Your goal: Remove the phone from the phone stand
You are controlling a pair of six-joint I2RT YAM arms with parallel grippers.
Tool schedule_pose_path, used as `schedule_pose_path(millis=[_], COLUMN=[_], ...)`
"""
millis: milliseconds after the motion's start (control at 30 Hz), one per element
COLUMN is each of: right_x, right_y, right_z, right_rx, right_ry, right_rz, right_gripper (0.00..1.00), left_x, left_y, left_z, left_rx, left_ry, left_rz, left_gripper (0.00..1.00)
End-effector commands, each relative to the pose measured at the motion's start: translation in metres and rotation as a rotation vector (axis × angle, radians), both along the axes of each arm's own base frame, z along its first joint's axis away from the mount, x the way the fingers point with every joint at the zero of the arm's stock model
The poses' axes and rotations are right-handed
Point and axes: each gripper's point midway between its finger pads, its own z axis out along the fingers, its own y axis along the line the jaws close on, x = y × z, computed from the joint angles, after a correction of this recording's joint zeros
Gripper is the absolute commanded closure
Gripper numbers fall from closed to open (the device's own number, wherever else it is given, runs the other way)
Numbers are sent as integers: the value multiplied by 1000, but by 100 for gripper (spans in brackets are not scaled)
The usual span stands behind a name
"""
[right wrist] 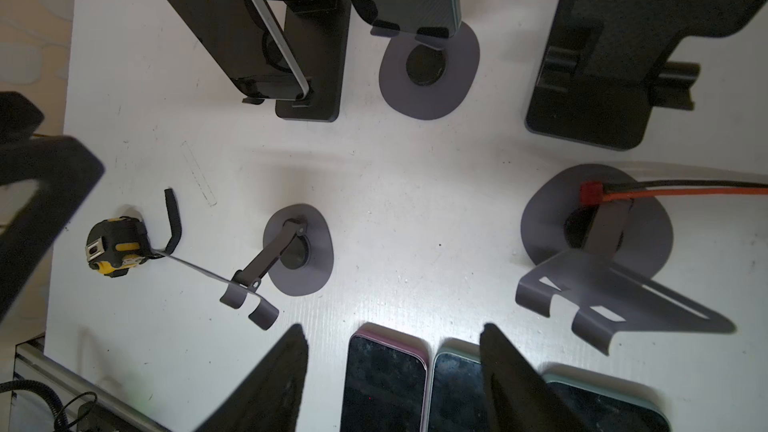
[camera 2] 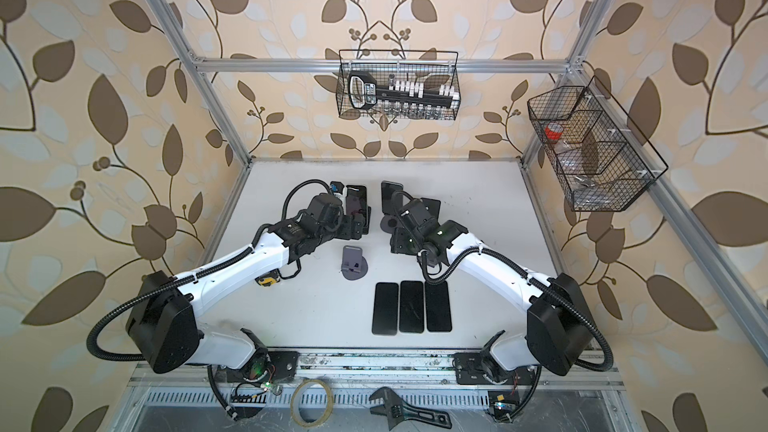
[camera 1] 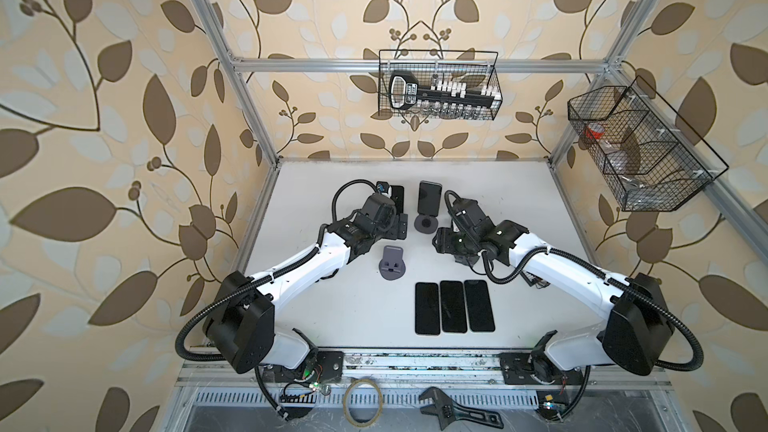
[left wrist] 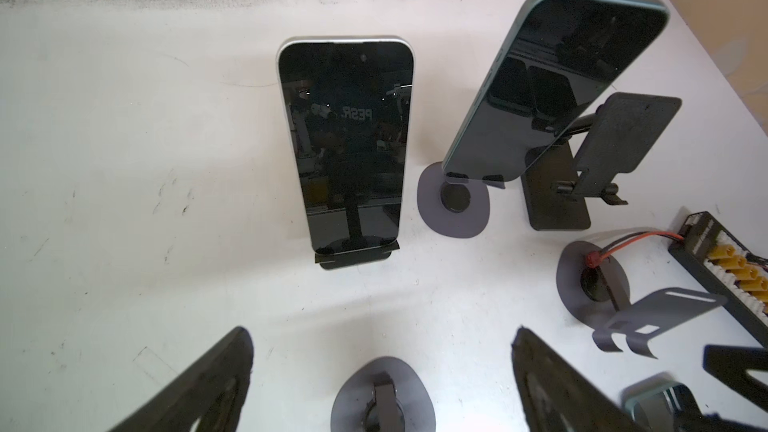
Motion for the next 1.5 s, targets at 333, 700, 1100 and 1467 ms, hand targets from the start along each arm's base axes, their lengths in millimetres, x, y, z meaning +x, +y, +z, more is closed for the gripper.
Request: schedule_pose_path(millis=[333,700,1100,1467], right_x=[16,34,42,49], right_y=[16,11,10,12], right_z=[15,16,14,22], right_rx=[46,62,96,121], right_ry=[-41,-81,-87,-113], right_rz=[58,64,79,88], right_gripper=[33,22,0,0], left_x=[38,52,62,67], left_y=[-8,-9,-10,-9], left_z=[2,-7,-14,-19], left_rx=[-22,-20,-4,4], left_ry=[-36,-11,4,15], left_rz=[33,27,25,33], left_gripper=[3,3,5,9])
